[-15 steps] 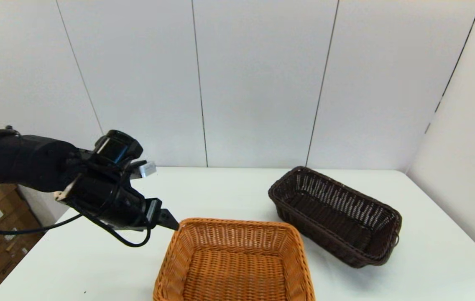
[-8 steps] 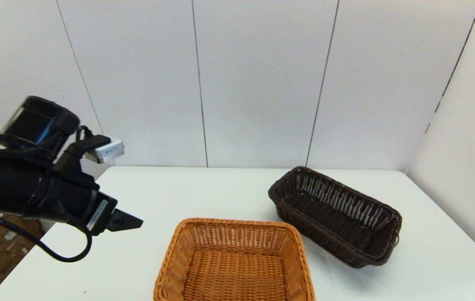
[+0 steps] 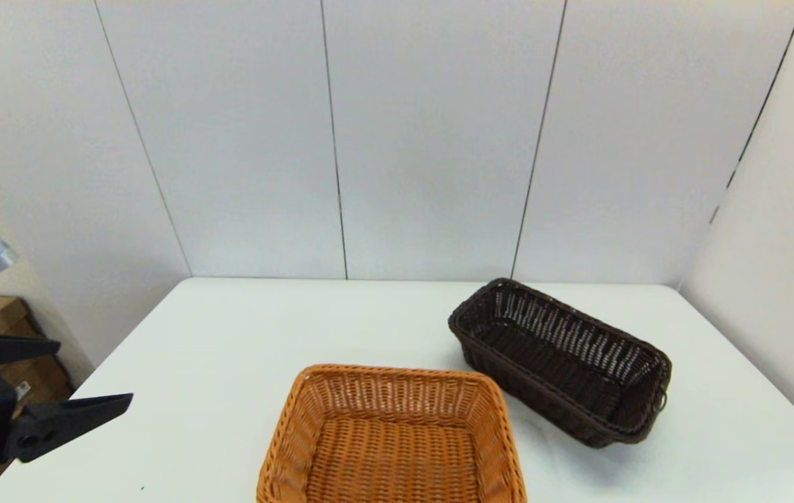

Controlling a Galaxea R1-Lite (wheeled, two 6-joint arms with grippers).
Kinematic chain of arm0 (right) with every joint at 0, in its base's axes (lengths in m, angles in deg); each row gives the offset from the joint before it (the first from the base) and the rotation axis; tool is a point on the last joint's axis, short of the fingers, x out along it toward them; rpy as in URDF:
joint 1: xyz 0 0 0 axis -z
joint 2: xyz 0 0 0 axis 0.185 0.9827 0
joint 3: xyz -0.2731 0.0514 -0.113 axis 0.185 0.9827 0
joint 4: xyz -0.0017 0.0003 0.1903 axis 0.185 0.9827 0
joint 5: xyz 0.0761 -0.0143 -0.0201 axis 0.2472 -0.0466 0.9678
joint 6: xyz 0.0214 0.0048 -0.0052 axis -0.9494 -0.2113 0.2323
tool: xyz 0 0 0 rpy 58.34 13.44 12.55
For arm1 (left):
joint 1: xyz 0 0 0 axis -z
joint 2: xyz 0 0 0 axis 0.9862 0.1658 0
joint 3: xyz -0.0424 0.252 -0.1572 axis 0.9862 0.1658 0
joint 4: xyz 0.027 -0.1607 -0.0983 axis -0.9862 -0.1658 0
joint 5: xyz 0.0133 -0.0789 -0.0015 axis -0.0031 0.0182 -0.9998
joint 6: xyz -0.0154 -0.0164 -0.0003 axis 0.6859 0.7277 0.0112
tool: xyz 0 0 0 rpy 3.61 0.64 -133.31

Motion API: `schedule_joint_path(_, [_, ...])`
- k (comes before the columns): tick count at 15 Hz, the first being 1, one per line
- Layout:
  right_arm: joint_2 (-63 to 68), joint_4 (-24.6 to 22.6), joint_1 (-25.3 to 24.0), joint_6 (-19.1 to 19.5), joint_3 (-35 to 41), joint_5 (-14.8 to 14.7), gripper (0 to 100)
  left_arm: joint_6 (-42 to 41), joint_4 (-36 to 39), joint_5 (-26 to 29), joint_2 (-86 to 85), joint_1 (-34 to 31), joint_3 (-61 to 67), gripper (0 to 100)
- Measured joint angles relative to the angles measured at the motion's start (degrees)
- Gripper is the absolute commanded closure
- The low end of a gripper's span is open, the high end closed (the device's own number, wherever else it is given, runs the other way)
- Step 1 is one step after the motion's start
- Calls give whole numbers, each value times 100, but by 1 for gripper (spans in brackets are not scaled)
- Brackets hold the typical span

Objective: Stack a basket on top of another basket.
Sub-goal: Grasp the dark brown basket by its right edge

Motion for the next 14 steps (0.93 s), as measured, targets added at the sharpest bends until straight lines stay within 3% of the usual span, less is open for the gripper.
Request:
schedule_joint_path(6, [0, 11, 0, 1, 0, -9, 0, 119, -2, 24, -1899, -736, 1033, 0])
schedule_joint_path(14, [0, 12, 0, 91, 2, 6, 0, 695, 74, 238, -3735, -1047, 2282, 0])
